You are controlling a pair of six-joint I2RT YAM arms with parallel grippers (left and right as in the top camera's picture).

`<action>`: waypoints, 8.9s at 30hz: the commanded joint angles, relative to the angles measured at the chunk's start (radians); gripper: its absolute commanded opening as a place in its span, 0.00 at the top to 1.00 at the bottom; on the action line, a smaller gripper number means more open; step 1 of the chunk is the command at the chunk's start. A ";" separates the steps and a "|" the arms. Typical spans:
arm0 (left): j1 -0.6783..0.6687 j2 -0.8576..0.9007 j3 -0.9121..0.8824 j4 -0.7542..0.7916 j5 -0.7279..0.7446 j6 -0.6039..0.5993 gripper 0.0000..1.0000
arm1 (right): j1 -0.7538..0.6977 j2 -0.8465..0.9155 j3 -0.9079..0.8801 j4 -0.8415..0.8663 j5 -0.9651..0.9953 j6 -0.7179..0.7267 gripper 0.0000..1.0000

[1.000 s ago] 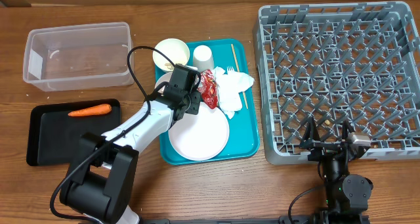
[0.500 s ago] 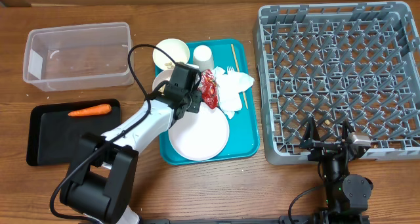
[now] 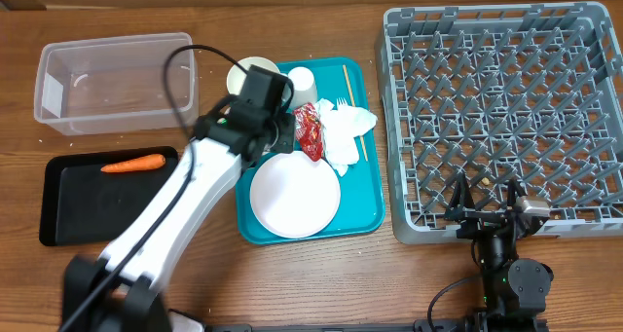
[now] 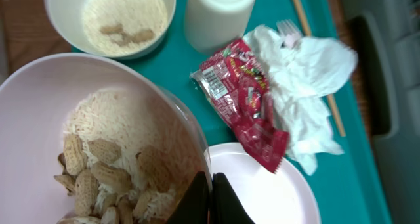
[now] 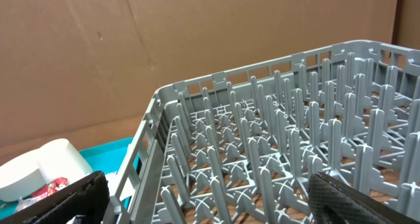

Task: Sort waste into correct bins and load items into the dishwasher rack
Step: 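Move the bowl over the black tray and tip out its contents, then return the emptied bowl to the teal tray, then grasp the second white bowl with rice using the left gripper, then tip the rice bowl over the black tray to empty it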

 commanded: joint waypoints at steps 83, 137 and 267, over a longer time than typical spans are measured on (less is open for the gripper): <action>1.155 -0.272 -0.267 -0.310 1.221 0.293 0.96 | 0.005 -0.008 -0.010 0.006 0.002 -0.001 0.00; 0.112 0.152 0.180 0.115 -0.001 0.202 0.41 | 0.005 -0.008 -0.010 0.006 0.002 -0.001 0.00; 1.277 0.277 -0.256 -0.145 1.585 0.424 0.96 | 0.005 -0.007 -0.010 0.006 0.002 -0.001 0.00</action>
